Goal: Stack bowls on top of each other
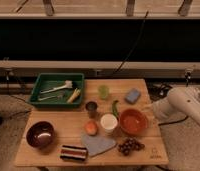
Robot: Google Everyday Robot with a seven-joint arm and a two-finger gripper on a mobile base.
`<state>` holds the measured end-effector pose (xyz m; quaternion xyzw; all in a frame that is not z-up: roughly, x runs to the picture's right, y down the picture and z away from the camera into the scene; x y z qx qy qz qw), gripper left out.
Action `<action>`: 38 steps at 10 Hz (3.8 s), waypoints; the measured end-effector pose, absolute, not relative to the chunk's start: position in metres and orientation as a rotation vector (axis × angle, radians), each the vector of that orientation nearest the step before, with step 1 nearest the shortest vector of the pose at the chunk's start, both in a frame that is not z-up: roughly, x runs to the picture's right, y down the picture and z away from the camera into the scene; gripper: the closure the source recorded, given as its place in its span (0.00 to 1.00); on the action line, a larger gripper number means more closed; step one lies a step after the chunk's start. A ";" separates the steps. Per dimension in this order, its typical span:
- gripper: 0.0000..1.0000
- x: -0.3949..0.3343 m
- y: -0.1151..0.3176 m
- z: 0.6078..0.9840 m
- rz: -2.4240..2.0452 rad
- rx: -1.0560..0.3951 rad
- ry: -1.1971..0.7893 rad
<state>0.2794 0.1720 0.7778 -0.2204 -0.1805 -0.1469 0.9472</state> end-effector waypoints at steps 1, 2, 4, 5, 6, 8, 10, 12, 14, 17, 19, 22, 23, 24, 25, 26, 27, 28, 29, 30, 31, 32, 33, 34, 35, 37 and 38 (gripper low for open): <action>0.38 0.280 0.174 0.780 -0.290 -0.441 -0.382; 0.38 0.281 0.177 0.785 -0.279 -0.435 -0.401; 0.38 0.281 0.183 0.792 -0.268 -0.431 -0.432; 0.38 0.278 0.187 0.795 -0.264 -0.430 -0.452; 0.38 0.277 0.188 0.796 -0.264 -0.428 -0.461; 0.38 0.268 0.197 0.798 -0.269 -0.418 -0.504; 0.38 0.263 0.201 0.801 -0.276 -0.406 -0.535; 0.38 0.257 0.203 0.803 -0.287 -0.395 -0.559; 0.41 0.253 0.204 0.806 -0.296 -0.389 -0.573; 0.69 0.250 0.206 0.808 -0.305 -0.382 -0.587; 0.90 0.253 0.204 0.807 -0.302 -0.373 -0.589; 1.00 0.256 0.190 0.799 -0.302 -0.350 -0.594; 1.00 0.255 0.179 0.792 -0.312 -0.333 -0.596; 1.00 0.253 0.169 0.785 -0.326 -0.316 -0.596; 1.00 0.249 0.154 0.774 -0.351 -0.286 -0.594; 1.00 0.245 0.140 0.764 -0.372 -0.258 -0.593; 1.00 0.241 0.130 0.756 -0.390 -0.232 -0.590; 1.00 0.235 0.114 0.744 -0.414 -0.192 -0.589; 1.00 0.225 0.102 0.734 -0.440 -0.158 -0.590; 1.00 0.213 0.095 0.727 -0.466 -0.133 -0.594; 1.00 0.198 0.090 0.720 -0.496 -0.109 -0.604; 1.00 0.180 0.086 0.715 -0.526 -0.087 -0.620; 1.00 0.162 0.082 0.709 -0.555 -0.067 -0.642; 1.00 0.151 0.080 0.705 -0.568 -0.058 -0.658; 1.00 0.149 0.079 0.704 -0.571 -0.055 -0.662; 1.00 0.150 0.080 0.704 -0.569 -0.055 -0.661; 1.00 0.148 0.079 0.704 -0.571 -0.055 -0.663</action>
